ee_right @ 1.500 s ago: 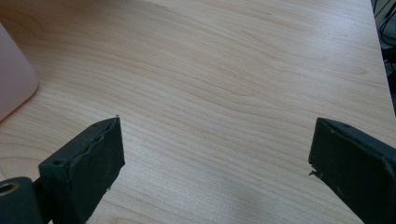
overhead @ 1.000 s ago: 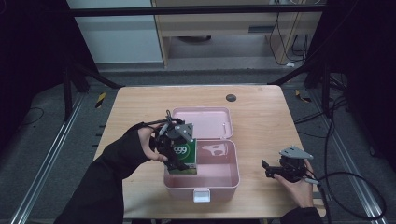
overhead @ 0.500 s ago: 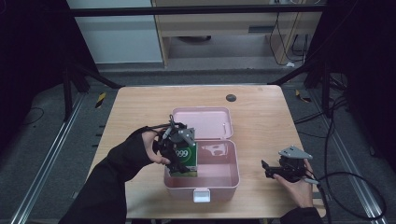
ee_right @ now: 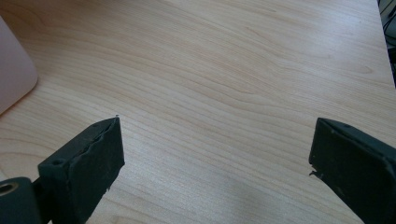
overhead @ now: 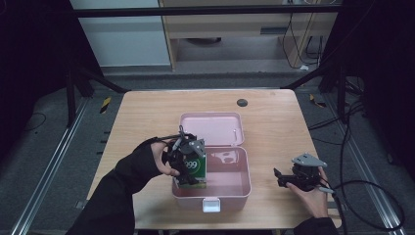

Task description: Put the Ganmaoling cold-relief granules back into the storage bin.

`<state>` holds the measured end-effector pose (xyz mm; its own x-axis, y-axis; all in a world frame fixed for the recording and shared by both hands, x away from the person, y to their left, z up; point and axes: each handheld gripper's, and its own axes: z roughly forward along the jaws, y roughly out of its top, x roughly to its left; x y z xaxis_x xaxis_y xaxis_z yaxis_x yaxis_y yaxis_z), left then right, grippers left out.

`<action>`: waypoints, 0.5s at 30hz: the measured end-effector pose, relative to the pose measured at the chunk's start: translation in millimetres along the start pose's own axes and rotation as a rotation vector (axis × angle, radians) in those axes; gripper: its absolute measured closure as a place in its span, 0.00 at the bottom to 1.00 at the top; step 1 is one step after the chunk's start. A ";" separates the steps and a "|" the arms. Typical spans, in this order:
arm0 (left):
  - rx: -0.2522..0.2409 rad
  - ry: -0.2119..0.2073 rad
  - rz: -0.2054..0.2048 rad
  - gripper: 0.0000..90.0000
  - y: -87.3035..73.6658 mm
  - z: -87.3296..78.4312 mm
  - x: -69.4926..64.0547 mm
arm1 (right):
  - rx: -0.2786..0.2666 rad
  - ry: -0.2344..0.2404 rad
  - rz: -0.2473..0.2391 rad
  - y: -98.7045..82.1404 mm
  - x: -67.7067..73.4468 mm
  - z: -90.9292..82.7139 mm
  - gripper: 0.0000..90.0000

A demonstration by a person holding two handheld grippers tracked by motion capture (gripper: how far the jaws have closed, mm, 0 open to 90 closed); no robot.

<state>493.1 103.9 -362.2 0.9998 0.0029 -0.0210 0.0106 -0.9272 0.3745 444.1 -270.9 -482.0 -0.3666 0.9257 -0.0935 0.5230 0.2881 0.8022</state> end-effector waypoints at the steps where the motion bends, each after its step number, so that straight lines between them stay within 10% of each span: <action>1: -0.004 -0.007 -0.003 0.16 -1.1 1.7 0.3 | -0.002 0.000 -0.003 0.0 -0.2 0.0 0.04; 15: 0.012 -0.015 -0.033 0.15 -11.9 18.5 1.3 | 0.005 0.000 -0.001 -0.1 0.5 0.6 0.03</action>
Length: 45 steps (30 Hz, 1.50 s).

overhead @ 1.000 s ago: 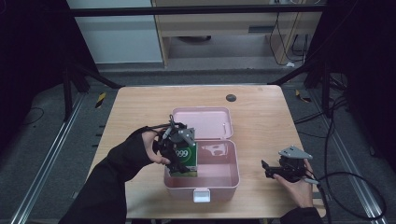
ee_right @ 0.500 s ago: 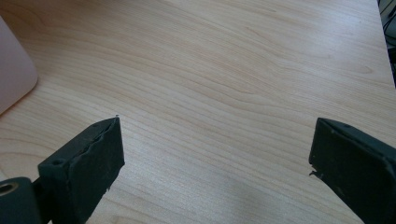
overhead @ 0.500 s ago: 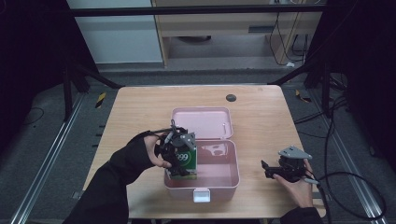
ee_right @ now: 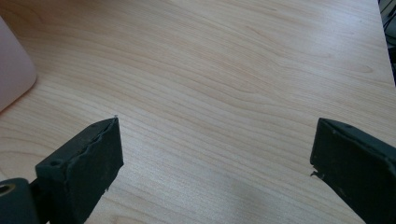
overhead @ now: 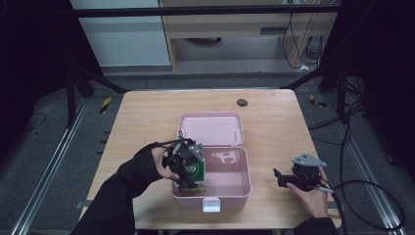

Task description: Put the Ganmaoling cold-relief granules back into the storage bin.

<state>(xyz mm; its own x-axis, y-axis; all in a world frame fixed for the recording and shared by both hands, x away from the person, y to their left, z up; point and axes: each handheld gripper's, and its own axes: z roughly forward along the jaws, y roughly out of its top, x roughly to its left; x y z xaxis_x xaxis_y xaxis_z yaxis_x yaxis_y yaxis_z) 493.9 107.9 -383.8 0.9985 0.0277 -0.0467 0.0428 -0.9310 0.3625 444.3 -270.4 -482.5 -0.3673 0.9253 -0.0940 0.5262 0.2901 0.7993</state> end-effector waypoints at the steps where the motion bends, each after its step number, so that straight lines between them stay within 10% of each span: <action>1: -0.003 0.001 -0.001 0.15 -0.4 0.6 0.0 | 0.002 0.000 -0.003 0.0 0.0 0.2 0.03; 17: 0.011 -0.005 -0.014 0.12 -4.0 12.6 0.3 | -0.002 -0.008 -0.003 0.1 -0.4 -0.9 0.01; 29: -0.105 0.053 -0.006 0.14 -9.1 -30.0 -7.6 | -0.008 -0.012 0.000 0.4 -0.6 -1.5 0.01; 37: -0.241 0.137 -0.058 0.23 -34.8 -71.6 -17.6 | -0.007 -0.021 0.003 -0.3 -2.3 -3.1 0.02; 45: -0.332 0.235 -0.199 0.29 -87.5 -87.7 -27.9 | -0.018 -0.025 0.018 -0.3 -3.0 -6.2 0.04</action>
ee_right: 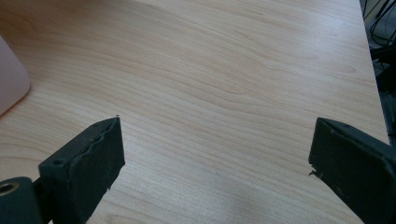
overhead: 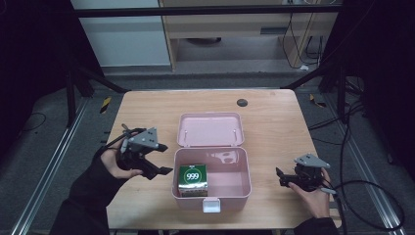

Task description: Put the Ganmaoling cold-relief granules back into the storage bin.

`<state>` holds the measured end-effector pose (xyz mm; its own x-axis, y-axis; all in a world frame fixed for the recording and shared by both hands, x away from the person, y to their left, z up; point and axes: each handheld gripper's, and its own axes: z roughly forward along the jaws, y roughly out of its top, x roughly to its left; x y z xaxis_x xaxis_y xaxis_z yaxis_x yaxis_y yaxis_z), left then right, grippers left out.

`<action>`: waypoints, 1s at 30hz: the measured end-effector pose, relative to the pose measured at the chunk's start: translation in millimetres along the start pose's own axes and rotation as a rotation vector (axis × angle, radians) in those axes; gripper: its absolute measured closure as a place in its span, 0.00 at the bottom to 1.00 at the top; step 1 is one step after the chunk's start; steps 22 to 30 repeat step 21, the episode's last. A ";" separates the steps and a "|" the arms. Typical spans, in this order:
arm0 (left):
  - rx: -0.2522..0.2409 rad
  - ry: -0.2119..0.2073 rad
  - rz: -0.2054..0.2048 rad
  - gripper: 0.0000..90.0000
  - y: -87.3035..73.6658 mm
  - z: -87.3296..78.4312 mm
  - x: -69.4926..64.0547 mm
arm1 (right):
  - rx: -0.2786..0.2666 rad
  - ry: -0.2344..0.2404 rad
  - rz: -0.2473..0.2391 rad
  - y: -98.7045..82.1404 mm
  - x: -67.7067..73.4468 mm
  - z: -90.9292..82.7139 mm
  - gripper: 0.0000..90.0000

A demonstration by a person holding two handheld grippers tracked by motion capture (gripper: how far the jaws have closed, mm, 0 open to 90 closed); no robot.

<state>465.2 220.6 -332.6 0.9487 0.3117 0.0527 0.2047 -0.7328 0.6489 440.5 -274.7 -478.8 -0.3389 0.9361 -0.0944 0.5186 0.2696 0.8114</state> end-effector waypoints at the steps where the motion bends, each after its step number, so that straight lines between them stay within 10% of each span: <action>1: 0.001 0.010 -0.021 0.28 -8.9 -1.0 0.7 | 0.001 0.000 -0.001 0.0 0.2 0.1 0.04; 12: 0.008 0.130 -0.294 0.30 -96.8 31.5 11.4 | 0.002 -0.008 -0.009 -1.6 2.1 1.1 0.04; 21: 0.049 0.234 -0.454 0.33 -135.1 54.1 27.5 | 0.024 -0.028 0.013 -7.0 0.0 4.3 0.05; 30: 0.049 0.234 -0.454 0.33 -135.1 54.1 27.5 | 0.024 -0.028 0.013 -7.0 0.0 4.3 0.05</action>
